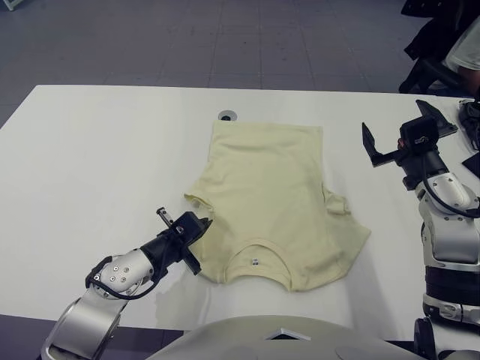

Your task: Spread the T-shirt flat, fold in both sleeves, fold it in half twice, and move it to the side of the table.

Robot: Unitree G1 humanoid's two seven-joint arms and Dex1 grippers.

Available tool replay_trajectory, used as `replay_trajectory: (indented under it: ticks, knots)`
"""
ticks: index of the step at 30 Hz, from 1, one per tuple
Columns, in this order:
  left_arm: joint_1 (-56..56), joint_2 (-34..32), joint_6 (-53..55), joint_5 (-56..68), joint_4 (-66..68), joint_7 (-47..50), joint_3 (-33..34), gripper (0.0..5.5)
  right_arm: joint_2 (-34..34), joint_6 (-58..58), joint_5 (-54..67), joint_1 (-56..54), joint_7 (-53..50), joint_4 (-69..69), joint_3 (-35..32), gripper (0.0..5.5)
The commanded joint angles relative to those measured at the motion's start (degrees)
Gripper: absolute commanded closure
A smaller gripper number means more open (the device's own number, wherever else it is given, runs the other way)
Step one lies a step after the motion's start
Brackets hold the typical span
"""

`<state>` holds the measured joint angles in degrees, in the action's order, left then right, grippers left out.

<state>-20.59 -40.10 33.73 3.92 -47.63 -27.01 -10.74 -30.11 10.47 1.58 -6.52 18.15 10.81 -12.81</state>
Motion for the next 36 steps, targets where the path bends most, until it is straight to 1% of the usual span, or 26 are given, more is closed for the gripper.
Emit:
replay_trajectory:
  ticks: [1,3,6,15,23,24,26,27,30,32,34,36]
  knots:
    - [1.50,-4.43,-3.94,-6.79,2.09,-2.52,-5.60,5.48,0.61,-0.09,-0.19,0.60,-0.14,0.89,0.67,0.10]
    - [2.55,-5.38,-5.73,-9.80,3.50,-3.46,-8.17,5.48,0.37,0.12,-1.06,1.13,-0.41,0.79,0.97,0.10]
    - [3.87,-5.69,-6.70,-12.78,4.12,-4.24,-9.76,5.48,0.61,0.10,-1.35,1.28,-0.47,0.76,1.46,0.10]
    - [4.51,-5.79,-9.19,-16.70,5.57,-7.16,-11.76,5.48,1.67,-0.01,-1.66,2.50,-1.06,1.16,2.16,0.10]
    - [5.12,-5.52,-10.37,-17.86,6.42,-7.87,-11.04,5.48,2.23,0.09,-1.65,3.22,-1.39,1.55,2.37,0.10]
    - [5.18,-5.50,-10.61,-17.85,6.39,-8.11,-10.92,5.27,2.35,0.13,-1.65,3.36,-1.43,1.66,2.34,0.10]
    - [5.47,-5.36,-11.07,-17.97,6.21,-8.49,-10.80,5.01,2.60,0.16,-1.71,3.64,-1.53,1.86,2.33,0.10]
    - [5.61,-5.35,-11.34,-18.08,6.18,-8.68,-10.82,4.75,2.74,0.20,-1.76,3.78,-1.59,1.94,2.35,0.10]
    - [5.93,-5.04,-11.15,-17.25,6.15,-9.57,-10.50,4.34,3.04,0.29,-1.79,4.13,-1.79,1.92,2.25,0.10]
    - [6.11,-5.03,-10.92,-16.44,5.82,-10.22,-9.71,3.93,3.31,0.28,-1.22,4.61,-1.84,1.79,1.75,0.10]
    - [7.15,-3.68,-9.67,-13.88,5.05,-10.35,-6.94,3.54,4.75,0.80,2.33,5.98,-1.25,1.96,-0.32,0.10]
    - [9.47,1.40,-4.94,-5.61,3.13,-9.52,-0.07,3.21,6.64,4.47,11.32,8.50,2.33,2.40,-3.64,0.10]
